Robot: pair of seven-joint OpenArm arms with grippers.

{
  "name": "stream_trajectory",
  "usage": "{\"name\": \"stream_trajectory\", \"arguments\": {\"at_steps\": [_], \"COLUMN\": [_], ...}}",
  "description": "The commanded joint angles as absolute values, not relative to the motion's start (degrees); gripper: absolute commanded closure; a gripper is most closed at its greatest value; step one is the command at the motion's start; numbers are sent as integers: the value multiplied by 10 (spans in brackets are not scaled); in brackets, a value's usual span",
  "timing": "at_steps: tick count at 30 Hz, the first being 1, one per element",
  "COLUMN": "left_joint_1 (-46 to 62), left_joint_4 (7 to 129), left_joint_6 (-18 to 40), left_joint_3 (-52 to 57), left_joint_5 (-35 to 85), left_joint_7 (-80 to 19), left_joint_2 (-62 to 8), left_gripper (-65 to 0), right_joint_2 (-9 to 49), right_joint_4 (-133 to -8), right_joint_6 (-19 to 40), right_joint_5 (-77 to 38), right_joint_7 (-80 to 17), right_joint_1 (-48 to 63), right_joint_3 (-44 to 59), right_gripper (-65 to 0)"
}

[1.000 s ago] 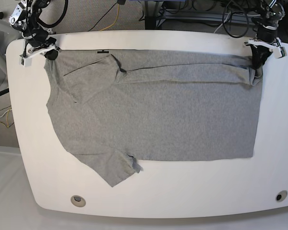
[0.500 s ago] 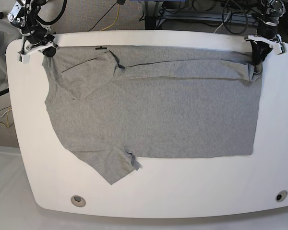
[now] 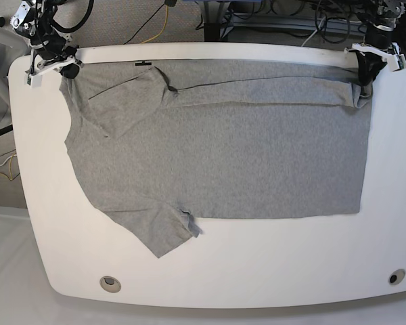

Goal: Fold the T-shirt properly
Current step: 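Pull the folded edge further toward the robot with both grippers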

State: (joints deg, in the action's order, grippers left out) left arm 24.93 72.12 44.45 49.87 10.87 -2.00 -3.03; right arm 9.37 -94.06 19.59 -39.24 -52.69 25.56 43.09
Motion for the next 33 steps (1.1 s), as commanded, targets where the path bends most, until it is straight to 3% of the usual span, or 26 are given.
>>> {"name": "stream_trajectory", "arguments": {"at_steps": [1, 33], "left_joint_1": [275, 297], "left_joint_4": [701, 691], "left_joint_6": [400, 400], "left_joint_3": [498, 498], "left_joint_5": [-22, -24], "left_joint_7": [-166, -166], "left_joint_2": [-20, -20], "left_gripper": [-21, -21], "right_joint_2": [98, 100], "right_joint_4": [-940, -938], "right_joint_6": [189, 188], "right_joint_5": [-362, -362], "right_joint_7": [-556, -534], "right_joint_1": [266, 300], "right_joint_3": [433, 432], "right_gripper": [0, 0]}}
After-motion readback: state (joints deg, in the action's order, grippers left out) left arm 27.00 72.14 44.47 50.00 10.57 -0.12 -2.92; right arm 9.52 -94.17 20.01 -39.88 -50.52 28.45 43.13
